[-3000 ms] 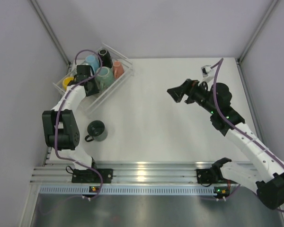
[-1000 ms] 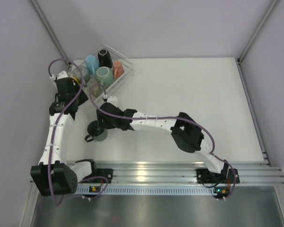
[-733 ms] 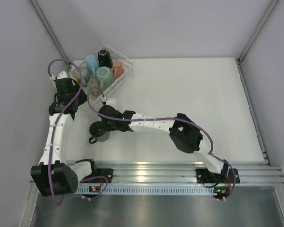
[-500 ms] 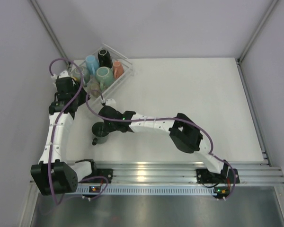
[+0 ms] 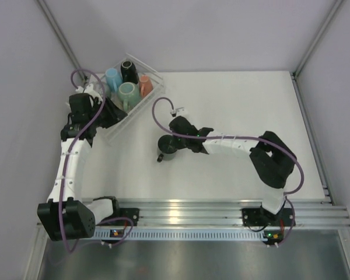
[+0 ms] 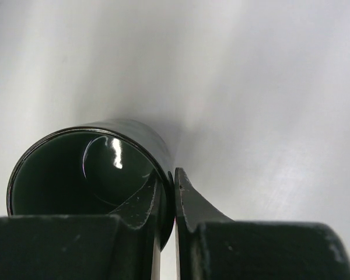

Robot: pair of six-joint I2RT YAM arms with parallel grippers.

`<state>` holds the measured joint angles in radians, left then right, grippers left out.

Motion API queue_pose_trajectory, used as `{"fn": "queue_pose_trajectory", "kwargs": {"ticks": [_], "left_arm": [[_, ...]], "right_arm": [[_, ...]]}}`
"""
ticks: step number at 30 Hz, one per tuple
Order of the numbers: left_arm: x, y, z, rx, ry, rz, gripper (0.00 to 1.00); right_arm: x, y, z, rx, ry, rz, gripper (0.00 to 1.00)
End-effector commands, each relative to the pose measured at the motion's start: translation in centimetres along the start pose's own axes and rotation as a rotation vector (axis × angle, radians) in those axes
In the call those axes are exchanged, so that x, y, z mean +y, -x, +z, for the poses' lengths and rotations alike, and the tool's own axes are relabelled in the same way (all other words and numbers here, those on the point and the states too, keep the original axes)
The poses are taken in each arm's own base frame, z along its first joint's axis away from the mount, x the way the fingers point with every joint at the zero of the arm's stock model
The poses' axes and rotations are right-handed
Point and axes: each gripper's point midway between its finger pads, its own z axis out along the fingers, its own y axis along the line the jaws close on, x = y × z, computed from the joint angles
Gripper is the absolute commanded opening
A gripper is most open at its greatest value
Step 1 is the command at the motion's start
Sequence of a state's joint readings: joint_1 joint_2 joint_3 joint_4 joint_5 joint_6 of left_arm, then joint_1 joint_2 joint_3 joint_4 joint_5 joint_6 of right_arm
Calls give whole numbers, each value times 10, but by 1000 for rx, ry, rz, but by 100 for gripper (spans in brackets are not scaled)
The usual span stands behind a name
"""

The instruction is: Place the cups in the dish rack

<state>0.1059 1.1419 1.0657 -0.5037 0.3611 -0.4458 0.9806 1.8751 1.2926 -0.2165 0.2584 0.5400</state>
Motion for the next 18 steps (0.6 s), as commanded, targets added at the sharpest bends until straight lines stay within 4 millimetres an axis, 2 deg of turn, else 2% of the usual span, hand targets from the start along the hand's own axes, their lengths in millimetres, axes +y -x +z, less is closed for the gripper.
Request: {"fn": "queue_pose_trajectory", "kwargs": {"ticks": [1, 2, 3, 4, 5, 6, 7, 8, 9, 10, 13, 14, 15, 16, 17, 18], "left_arm": [[-43, 10, -7, -26, -177, 25, 43], [-48, 9, -8, -27, -192, 27, 43], [-58, 5, -10, -12, -238, 15, 43], [-64, -2, -9, 9, -272, 3, 44], [-74, -1, -10, -3, -329, 7, 44], [-85, -8, -13, 34, -389, -32, 45], [-93, -14, -14, 56, -433, -39, 45], [-96, -21, -13, 78, -459, -54, 45], [-103, -20, -15, 87, -494, -83, 46], [-117, -35, -18, 149, -560, -86, 47], [-145, -47, -28, 202, -643, -82, 48], [-153, -49, -32, 207, -662, -71, 50], [-159, -53, -35, 226, -675, -79, 51], [-170, -60, -39, 244, -706, -68, 53], [-176, -65, -42, 265, -733, -65, 53], [-187, -73, -48, 302, -768, -73, 54]], "right_arm": [[-20, 55, -30, -194, 19, 41, 0], [-27, 57, -34, -206, 13, 52, 0], [-38, 70, -36, -250, 15, 82, 0], [-47, 65, -37, -255, 19, 91, 0], [-47, 78, -50, -294, 73, 110, 0], [-60, 99, -55, -365, 90, 141, 0], [-69, 97, -58, -384, 104, 145, 0], [-69, 110, -73, -438, 154, 153, 0], [-84, 121, -80, -486, 151, 168, 0], [-86, 135, -97, -572, 185, 166, 0], [-104, 157, -124, -727, 179, 104, 0], [-107, 169, -143, -803, 183, 98, 0], [-108, 174, -153, -848, 191, 91, 0], [-112, 170, -158, -872, 193, 80, 0], [-114, 187, -183, -975, 224, 77, 0], [-117, 190, -192, -1009, 234, 80, 0]]}}
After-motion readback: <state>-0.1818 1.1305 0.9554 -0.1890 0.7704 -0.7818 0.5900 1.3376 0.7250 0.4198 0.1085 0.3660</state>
